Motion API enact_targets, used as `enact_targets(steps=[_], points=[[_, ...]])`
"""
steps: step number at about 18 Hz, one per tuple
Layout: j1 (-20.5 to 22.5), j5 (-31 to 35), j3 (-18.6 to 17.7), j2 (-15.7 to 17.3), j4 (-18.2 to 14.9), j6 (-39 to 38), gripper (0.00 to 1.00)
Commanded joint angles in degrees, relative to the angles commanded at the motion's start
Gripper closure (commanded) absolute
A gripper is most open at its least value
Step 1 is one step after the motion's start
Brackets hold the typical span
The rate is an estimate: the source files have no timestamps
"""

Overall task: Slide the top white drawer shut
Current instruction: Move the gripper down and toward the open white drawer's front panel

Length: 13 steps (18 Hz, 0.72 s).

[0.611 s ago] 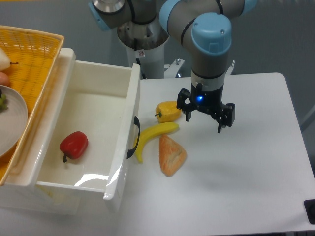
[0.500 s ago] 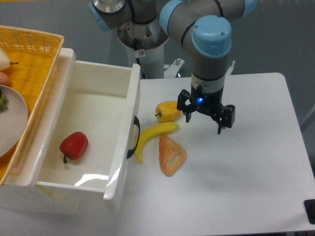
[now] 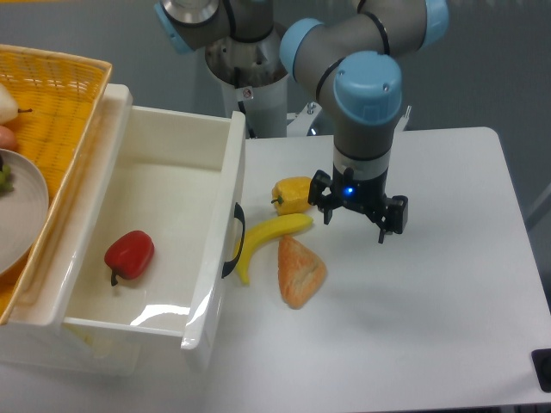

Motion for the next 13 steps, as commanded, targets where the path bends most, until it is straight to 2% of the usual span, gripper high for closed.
enact_targets(steps=[4,10,13], points=[[-0.6,-0.2,0.0,-1.0,-0.2,-1.3,0.0],[-1.8,-0.2,0.4,-3.3,1.1,-14.5,0.0],[-2.5,-0.5,0.3,-3.7,1.1,-15.4,0.0]])
